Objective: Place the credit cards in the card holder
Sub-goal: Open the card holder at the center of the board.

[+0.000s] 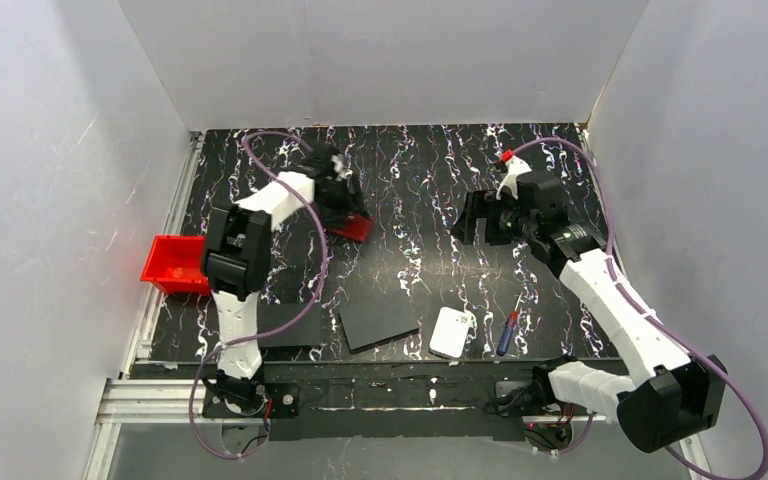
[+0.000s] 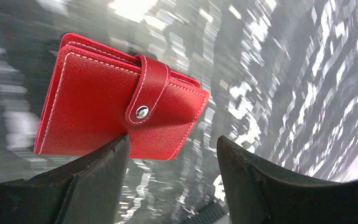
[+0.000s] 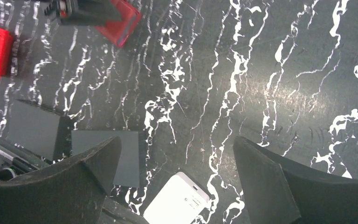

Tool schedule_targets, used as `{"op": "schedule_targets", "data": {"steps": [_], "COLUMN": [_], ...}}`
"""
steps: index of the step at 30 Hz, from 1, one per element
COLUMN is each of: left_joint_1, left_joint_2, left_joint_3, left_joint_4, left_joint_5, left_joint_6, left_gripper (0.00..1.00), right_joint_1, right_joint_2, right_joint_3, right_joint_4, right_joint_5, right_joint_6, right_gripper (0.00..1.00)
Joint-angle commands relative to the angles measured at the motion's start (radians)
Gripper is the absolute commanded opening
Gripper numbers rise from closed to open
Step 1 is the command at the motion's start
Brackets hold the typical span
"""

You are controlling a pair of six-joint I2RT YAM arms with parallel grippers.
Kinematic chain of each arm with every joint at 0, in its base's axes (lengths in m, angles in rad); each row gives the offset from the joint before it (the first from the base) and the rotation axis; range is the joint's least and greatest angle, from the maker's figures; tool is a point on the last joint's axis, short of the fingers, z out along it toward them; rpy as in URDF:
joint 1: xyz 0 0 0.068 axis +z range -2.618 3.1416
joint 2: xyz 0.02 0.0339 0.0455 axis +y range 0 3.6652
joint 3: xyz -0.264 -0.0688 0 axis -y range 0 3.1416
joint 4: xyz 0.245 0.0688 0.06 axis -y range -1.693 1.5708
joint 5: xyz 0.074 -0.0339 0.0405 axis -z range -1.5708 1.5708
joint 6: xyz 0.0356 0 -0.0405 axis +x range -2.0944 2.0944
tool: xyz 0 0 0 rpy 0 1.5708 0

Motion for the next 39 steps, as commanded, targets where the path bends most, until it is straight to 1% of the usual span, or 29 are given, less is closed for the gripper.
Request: {"op": "schedule_targets", "data": {"steps": [1,4,8,10,11,13,14,16,19,21,23,24,29,30,33,36,39], "left_joint_1": [-0.153,-0.178,-0.16,-0.134,-0.124,-0.108,-0.099,-0.071,-0.036,-0.03,-0.03,-0.03,-0.028,-0.028,-0.028,-0.029,-0.029], "left_joint_2": [0.056,0.025,-0.093,-0.188,-0.234,-0.311,-0.345,-0.381,-0.39,-0.368,-0.327,-0.311,-0.255,-0.244,-0.219,-0.188,-0.128], "left_joint_3": [-0.021,-0.014,-0.024,-0.042,-0.07,-0.146,-0.185,-0.249,-0.327,-0.372,-0.393,-0.398,-0.456,-0.46,-0.484,-0.519,-0.485], "left_joint_4": [-0.109,-0.115,-0.09,-0.094,-0.085,-0.045,-0.025,0.0,0.054,0.111,0.155,0.174,0.289,0.304,0.345,0.416,0.435], "left_joint_5": [0.098,0.107,0.171,0.21,0.22,0.227,0.232,0.235,0.238,0.255,0.311,0.328,0.321,0.314,0.284,0.261,0.267], "left_joint_6": [0.06,0.083,0.106,0.125,0.124,0.105,0.094,0.068,0.013,-0.043,-0.093,-0.112,-0.219,-0.232,-0.279,-0.35,-0.39], "left_gripper": [0.67,0.7,0.78,0.89,0.93,0.96,0.96,0.93,0.85,0.79,0.73,0.72,0.65,0.64,0.61,0.59,0.57], "right_joint_1": [0.017,0.019,0.018,0.017,0.017,0.019,0.022,0.033,0.048,0.052,0.053,0.053,0.053,0.053,0.055,0.06,0.06], "right_joint_2": [0.07,0.102,0.172,0.245,0.288,0.367,0.417,0.518,0.663,0.736,0.781,0.795,0.873,0.892,0.933,0.917,0.898], "right_joint_3": [-0.003,-0.024,-0.042,-0.049,-0.049,-0.039,-0.027,0.018,0.117,0.167,0.195,0.203,0.258,0.273,0.302,0.247,0.201], "right_joint_4": [-0.033,0.007,0.102,0.184,0.223,0.297,0.332,0.378,0.372,0.373,0.383,0.39,0.397,0.391,0.367,0.422,0.507], "right_joint_5": [0.046,0.025,-0.019,-0.083,-0.124,-0.192,-0.214,-0.242,-0.263,-0.275,-0.287,-0.286,-0.296,-0.302,-0.339,-0.361,-0.36], "right_joint_6": [0.017,0.03,0.088,0.156,0.186,0.228,0.24,0.242,0.195,0.174,0.162,0.159,0.121,0.115,0.102,0.125,0.179], "right_gripper": [1.0,1.0,0.99,0.9,0.85,0.75,0.71,0.7,0.69,0.67,0.63,0.63,0.61,0.6,0.49,0.44,0.41]}}
